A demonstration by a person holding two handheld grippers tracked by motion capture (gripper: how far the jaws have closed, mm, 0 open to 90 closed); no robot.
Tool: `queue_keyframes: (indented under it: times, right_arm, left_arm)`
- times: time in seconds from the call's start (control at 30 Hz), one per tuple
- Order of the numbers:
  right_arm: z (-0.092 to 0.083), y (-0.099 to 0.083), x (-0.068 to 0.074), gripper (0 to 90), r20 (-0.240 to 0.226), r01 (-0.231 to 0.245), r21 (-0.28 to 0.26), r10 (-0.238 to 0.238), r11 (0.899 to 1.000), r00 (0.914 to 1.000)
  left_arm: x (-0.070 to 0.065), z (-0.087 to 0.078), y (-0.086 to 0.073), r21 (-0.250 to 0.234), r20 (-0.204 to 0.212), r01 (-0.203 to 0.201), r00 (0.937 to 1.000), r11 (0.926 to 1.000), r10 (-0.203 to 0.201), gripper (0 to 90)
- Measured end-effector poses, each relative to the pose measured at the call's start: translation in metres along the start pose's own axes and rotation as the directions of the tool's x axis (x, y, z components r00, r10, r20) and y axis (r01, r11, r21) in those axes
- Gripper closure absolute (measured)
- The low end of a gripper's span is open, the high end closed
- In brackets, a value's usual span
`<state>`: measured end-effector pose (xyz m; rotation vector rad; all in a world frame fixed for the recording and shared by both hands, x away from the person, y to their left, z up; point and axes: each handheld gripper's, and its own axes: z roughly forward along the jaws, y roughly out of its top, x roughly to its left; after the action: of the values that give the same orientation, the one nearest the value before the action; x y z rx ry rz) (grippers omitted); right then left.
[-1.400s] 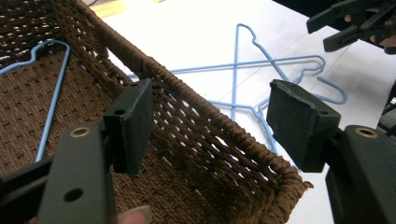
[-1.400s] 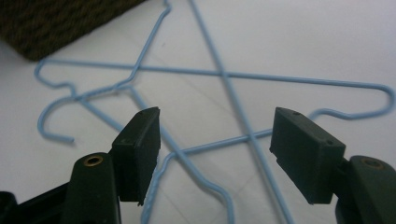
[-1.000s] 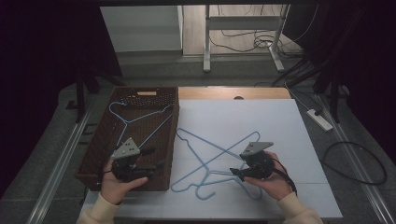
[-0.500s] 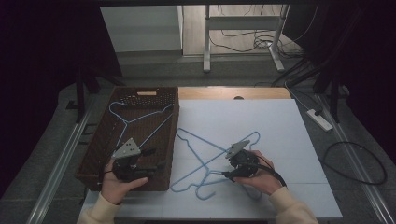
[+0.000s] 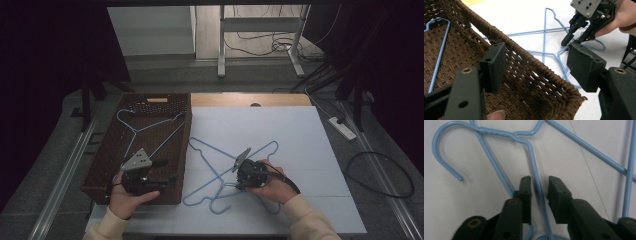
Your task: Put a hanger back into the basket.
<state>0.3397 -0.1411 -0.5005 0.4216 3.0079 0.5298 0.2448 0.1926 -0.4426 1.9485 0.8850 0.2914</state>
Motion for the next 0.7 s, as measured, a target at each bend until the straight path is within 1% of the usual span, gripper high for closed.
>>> queue_keyframes:
  times: [0.03, 0.1, 0.13, 0.17, 0.23, 0.27, 0.37, 0.47, 0.57, 0.63, 0.67, 0.7]
  right_arm:
    - [0.0, 0.001, 0.0, 81.4, -0.006, 0.004, 0.005, -0.003, 1.0, 1.0]
    - [0.0, 0.002, 0.0, 83.8, -0.001, 0.043, 0.012, -0.043, 0.999, 0.9991]
    - [0.0, 0.003, 0.003, 85.8, 0.01, 0.071, 0.01, -0.071, 0.997, 0.9974]
    - [0.0, 0.002, 0.005, 87.1, 0.023, 0.088, 0.009, -0.088, 0.996, 0.9959]
    - [-0.003, 0.002, 0.006, 87.4, 0.048, 0.09, 0.005, -0.091, 0.996, 0.9947]
    - [-0.005, 0.001, 0.005, 87.5, 0.057, 0.093, -0.006, -0.092, 0.996, 0.9941]
    - [-0.017, -0.005, 0.002, 87.7, 0.056, 0.081, -0.06, -0.077, 0.995, 0.9954]
    - [-0.033, -0.013, -0.001, 87.9, 0.06, 0.052, -0.133, -0.044, 0.99, 0.9972]
    - [-0.05, -0.023, -0.005, 88.0, 0.056, 0.017, -0.209, -0.005, 0.978, 0.9984]
    - [-0.056, -0.028, -0.007, 88.0, 0.048, -0.002, -0.239, 0.013, 0.971, 0.9988]
    - [-0.062, -0.031, -0.008, 88.0, 0.035, -0.017, -0.266, 0.027, 0.964, 0.999]
    - [-0.065, -0.033, -0.008, 88.0, 0.028, -0.024, -0.283, 0.033, 0.959, 0.9991]
  left_arm:
    - [0.0, 0.0, 0.0, 0.001, -0.001, -0.003, 1.0, 1.0, 0.003, 32.8]
    - [-0.001, 0.0, 0.001, 0.0, -0.001, -0.005, 1.0, 1.0, 0.005, 32.8]
    - [-0.001, -0.001, 0.001, 0.0, -0.001, -0.005, 1.0, 1.0, 0.005, 32.8]
    - [-0.001, -0.001, 0.001, 0.0, -0.002, -0.005, 1.0, 1.0, 0.005, 32.8]
    - [-0.002, -0.001, 0.001, -0.003, -0.003, -0.004, 1.0, 1.0, 0.004, 32.8]
    - [-0.002, -0.002, 0.001, -0.004, -0.004, -0.004, 1.0, 1.0, 0.004, 32.8]
    - [-0.002, -0.002, 0.001, -0.008, -0.007, -0.005, 1.0, 1.0, 0.005, 32.8]
    - [-0.002, -0.002, 0.002, -0.011, -0.008, -0.005, 1.0, 0.9999, 0.005, 32.8]
    - [-0.003, -0.002, 0.002, -0.013, -0.01, -0.007, 0.9999, 0.9999, 0.007, 32.8]
    - [-0.003, -0.001, 0.003, -0.013, -0.01, -0.01, 0.9999, 0.9999, 0.01, 32.8]
    - [-0.003, -0.001, 0.003, -0.013, -0.01, -0.011, 0.9999, 0.9999, 0.011, 32.8]
    - [-0.004, -0.001, 0.004, -0.014, -0.009, -0.012, 0.9999, 0.9998, 0.012, 32.8]
